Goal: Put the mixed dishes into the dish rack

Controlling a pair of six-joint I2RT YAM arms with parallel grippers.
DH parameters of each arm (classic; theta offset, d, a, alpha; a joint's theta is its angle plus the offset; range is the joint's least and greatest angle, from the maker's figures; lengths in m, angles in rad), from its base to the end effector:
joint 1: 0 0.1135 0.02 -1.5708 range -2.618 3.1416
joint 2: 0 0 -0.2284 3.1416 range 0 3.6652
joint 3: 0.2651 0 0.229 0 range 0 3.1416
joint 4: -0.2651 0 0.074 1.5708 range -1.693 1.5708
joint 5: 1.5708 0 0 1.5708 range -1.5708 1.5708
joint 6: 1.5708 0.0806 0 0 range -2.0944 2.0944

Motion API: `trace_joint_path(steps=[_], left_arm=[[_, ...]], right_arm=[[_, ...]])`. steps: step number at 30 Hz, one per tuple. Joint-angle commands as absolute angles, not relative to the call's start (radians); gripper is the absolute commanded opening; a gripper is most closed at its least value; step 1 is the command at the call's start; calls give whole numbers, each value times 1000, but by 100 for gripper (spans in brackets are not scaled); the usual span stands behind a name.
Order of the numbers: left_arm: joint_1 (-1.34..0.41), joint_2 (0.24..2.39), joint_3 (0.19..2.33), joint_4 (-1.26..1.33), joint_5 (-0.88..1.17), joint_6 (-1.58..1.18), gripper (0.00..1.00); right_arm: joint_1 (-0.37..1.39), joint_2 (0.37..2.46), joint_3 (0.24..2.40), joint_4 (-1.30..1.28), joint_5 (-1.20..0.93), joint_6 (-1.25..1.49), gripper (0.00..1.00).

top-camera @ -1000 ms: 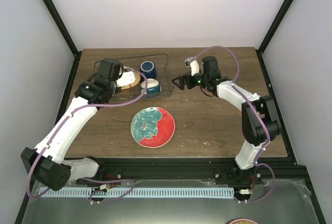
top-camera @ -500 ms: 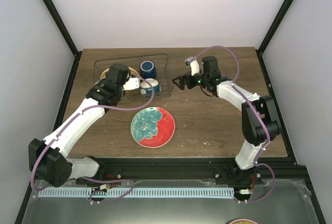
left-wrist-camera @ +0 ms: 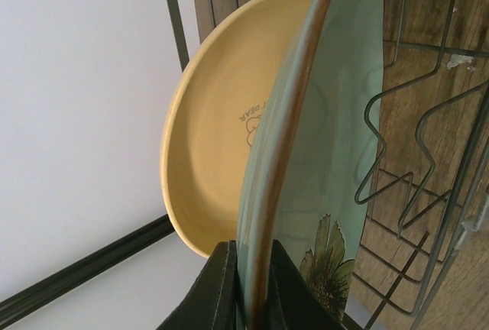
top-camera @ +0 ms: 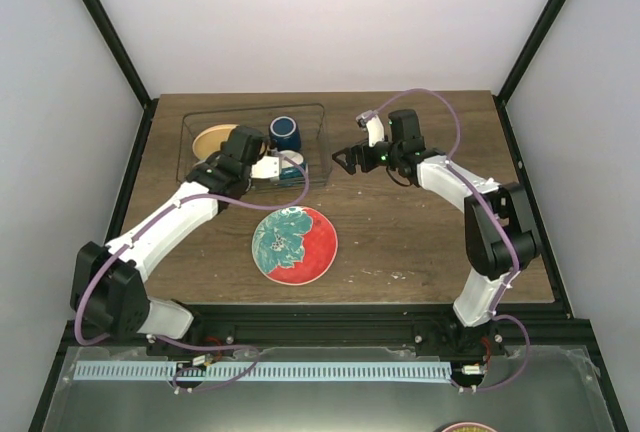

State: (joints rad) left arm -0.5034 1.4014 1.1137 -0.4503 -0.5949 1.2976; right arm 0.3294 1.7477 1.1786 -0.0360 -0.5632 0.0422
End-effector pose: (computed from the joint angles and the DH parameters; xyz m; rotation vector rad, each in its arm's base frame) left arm 0.2973 -0.1122 0.2388 1.6626 1.7292 1.0785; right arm 0.3604 0.1687 0.1889 -0.6331 2.0904 0.8231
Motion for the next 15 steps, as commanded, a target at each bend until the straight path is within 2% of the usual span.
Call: trace_joint_path(steps=[1, 6, 10, 15], left_arm=[[-508, 1391, 1124, -310, -649, 1323, 0], [-508, 1404, 1066, -255, -679, 1346, 1], [-508, 1416, 1033, -229, -689, 1342, 23], [-508, 1419, 1037, -226, -699, 1332, 36]], right_arm=[[321, 1772, 1196, -23, -561, 34, 100], [318, 1784, 1202, -24, -569, 37, 100], [318, 1792, 1210, -33, -576, 34, 100], [318, 1789, 1207, -37, -580, 22, 100]])
